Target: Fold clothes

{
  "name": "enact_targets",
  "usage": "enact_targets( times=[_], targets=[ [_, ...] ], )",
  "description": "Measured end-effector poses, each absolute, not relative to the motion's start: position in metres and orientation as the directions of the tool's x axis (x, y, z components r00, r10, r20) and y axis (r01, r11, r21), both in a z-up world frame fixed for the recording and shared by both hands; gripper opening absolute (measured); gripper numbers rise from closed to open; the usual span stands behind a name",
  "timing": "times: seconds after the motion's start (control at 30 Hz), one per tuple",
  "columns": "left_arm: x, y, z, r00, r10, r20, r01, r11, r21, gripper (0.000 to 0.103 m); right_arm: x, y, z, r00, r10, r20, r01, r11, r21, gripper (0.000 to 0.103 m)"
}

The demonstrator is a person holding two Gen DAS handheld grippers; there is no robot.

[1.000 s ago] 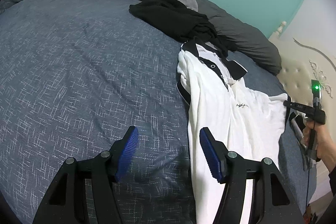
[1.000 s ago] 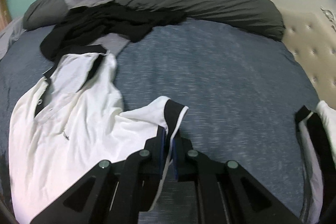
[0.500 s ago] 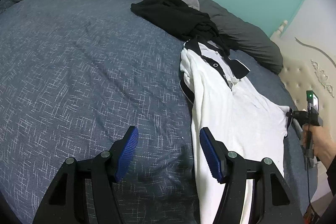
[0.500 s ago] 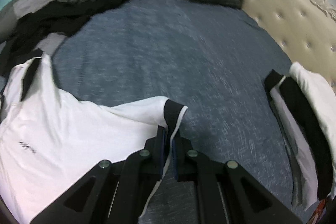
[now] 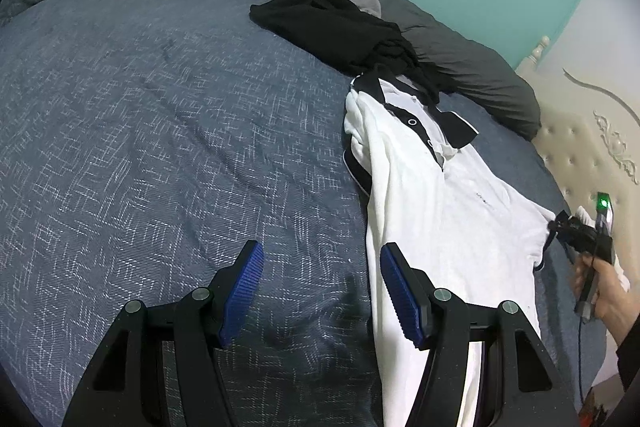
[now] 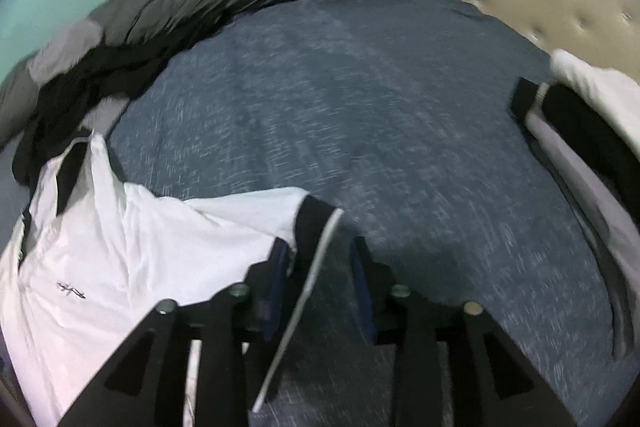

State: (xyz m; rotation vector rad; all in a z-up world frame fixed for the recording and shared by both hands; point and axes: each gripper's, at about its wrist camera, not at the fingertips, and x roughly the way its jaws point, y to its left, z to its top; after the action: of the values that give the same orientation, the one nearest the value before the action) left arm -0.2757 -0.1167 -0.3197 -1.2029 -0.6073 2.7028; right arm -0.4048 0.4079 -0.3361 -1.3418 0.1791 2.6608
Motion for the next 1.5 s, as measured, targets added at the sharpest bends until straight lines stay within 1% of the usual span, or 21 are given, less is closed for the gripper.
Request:
enact_targets(
  times=[0.07, 0.13, 0.23, 0.3, 0.33, 0.4, 0.47, 0.57, 0.77, 1.0, 1.2, 1.27, 1.33, 1.4, 1.5],
  targets=[
    [-0.275, -0.116, -0.320, -0.674, 0.279, -0.684, 0.047, -0.908, -0.416, 0.065, -0.392, 0.410, -0.331, -0.595, 0.082, -0.799, -0.215, -0.975, 0.060, 0.037],
    [-0.274, -0.115, -0.318, -0.675, 0.281, -0.682, 0.043, -0.908, -0.417, 0.065, -0.382, 0.411, -0.327, -0.600, 0.075, -0.796, -0.221, -0.972, 0.075, 0.041],
    [-0.272, -0.112, -0.316, -0.677, 0.285, -0.679, 0.035, -0.909, -0.416, 0.065, -0.380, 0.411, -0.332, -0.598, 0.092, -0.796, -0.222, -0.973, 0.054, 0.042],
    [-0.270, -0.110, -0.315, -0.678, 0.284, -0.678, 0.027, -0.912, -0.409, 0.065, -0.386, 0.417, -0.341, -0.551, 0.088, -0.830, -0.241, -0.969, 0.058, 0.044],
    [-0.269, -0.109, -0.315, -0.678, 0.282, -0.679, 0.025, -0.914, -0.404, 0.065, -0.386, 0.422, -0.341, -0.540, 0.093, -0.837, -0.272, -0.960, 0.069, 0.044],
    [-0.269, -0.111, -0.315, -0.676, 0.283, -0.680, 0.029, -0.912, -0.409, 0.065, -0.376, 0.429, -0.333, -0.586, 0.058, -0.808, -0.323, -0.932, 0.167, 0.044],
    [-0.269, -0.114, -0.316, -0.676, 0.290, -0.677, 0.033, -0.907, -0.421, 0.065, -0.366, 0.421, -0.330, -0.604, -0.005, -0.797, -0.293, -0.929, 0.228, 0.044],
    [-0.269, -0.116, -0.315, -0.680, 0.294, -0.672, 0.038, -0.901, -0.432, 0.065, -0.351, 0.398, -0.329, -0.618, -0.065, -0.784, -0.225, -0.941, 0.255, 0.044],
    [-0.270, -0.118, -0.316, -0.676, 0.282, -0.680, 0.045, -0.906, -0.421, 0.065, -0.314, 0.346, -0.328, -0.650, -0.216, -0.729, -0.107, -0.923, 0.369, 0.044],
    [-0.274, -0.114, -0.321, -0.658, 0.264, -0.705, 0.043, -0.922, -0.385, 0.065, -0.277, 0.285, -0.333, -0.628, -0.382, -0.678, 0.013, -0.877, 0.481, 0.044],
    [-0.281, -0.109, -0.322, -0.646, 0.228, -0.729, 0.037, -0.944, -0.328, 0.065, -0.268, 0.251, -0.355, -0.562, -0.459, -0.688, 0.080, -0.858, 0.507, 0.044],
    [-0.284, -0.106, -0.325, -0.636, 0.210, -0.743, 0.036, -0.953, -0.301, 0.065, -0.269, 0.245, -0.360, -0.556, -0.461, -0.692, 0.099, -0.863, 0.496, 0.044],
    [-0.287, -0.101, -0.329, -0.625, 0.186, -0.758, 0.037, -0.963, -0.266, 0.065, -0.268, 0.246, -0.367, -0.551, -0.470, -0.690, 0.092, -0.856, 0.510, 0.044],
    [-0.292, -0.098, -0.332, -0.617, 0.171, -0.768, 0.044, -0.967, -0.251, 0.065, -0.270, 0.249, -0.373, -0.535, -0.508, -0.674, 0.097, -0.830, 0.549, 0.044],
    [-0.301, -0.095, -0.332, -0.608, 0.137, -0.782, 0.047, -0.977, -0.208, 0.065, -0.272, 0.250, -0.379, -0.530, -0.506, -0.680, 0.102, -0.834, 0.542, 0.044]
  ],
)
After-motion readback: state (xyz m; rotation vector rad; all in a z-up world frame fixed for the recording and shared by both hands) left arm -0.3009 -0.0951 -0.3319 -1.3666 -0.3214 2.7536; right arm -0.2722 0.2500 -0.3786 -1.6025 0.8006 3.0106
